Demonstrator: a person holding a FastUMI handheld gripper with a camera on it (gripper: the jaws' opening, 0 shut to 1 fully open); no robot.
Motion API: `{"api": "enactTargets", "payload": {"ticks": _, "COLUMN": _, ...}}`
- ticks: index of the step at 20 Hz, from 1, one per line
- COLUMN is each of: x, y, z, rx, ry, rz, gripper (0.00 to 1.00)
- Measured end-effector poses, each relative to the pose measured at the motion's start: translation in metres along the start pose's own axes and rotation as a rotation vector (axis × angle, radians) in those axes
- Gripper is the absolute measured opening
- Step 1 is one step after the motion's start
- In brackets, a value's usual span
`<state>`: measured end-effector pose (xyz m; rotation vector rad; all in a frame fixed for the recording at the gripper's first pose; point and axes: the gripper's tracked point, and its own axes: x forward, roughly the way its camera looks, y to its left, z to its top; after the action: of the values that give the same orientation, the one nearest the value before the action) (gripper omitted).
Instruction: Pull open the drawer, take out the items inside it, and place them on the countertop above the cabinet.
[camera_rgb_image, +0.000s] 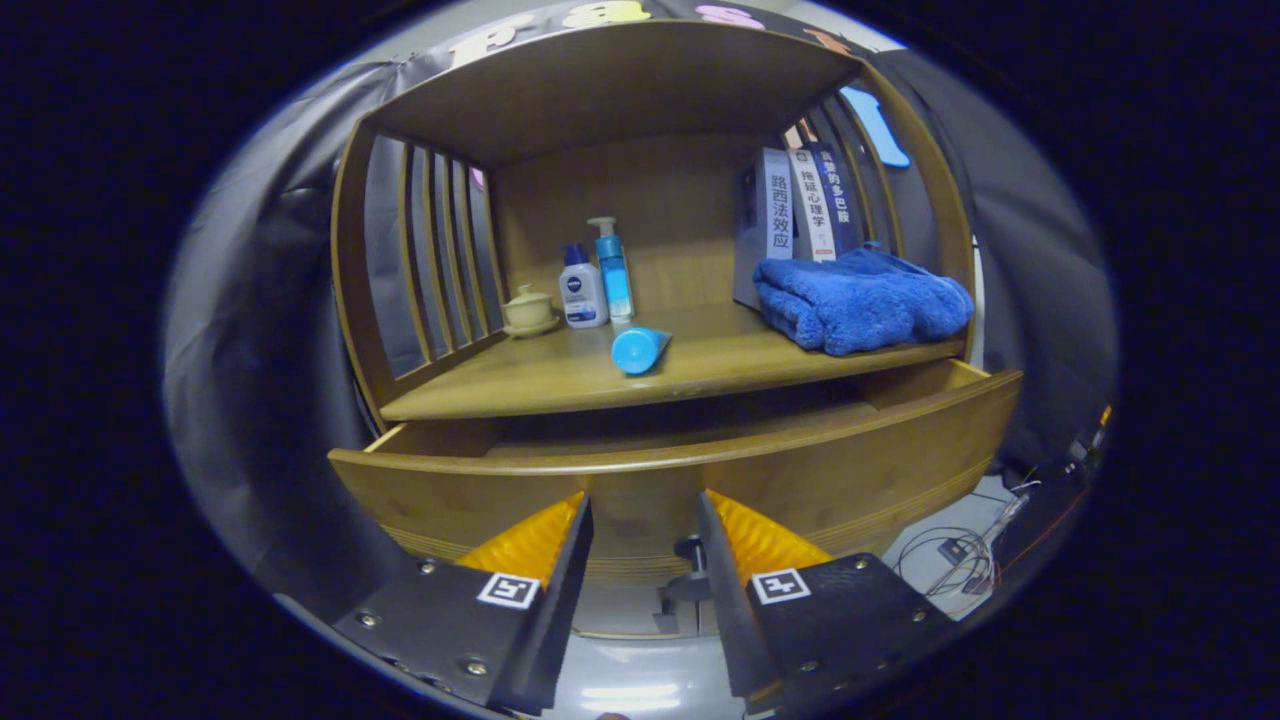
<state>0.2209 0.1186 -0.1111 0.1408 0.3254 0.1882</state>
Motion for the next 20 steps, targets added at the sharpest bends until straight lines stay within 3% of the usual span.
{"api": "enactTargets", "payload": {"ticks": 20, "x": 0.043, "y": 0.007, "z": 0.012, "rx": 0.01, "ry": 0.003, "rz": -0.015, "gripper": 0.63}}
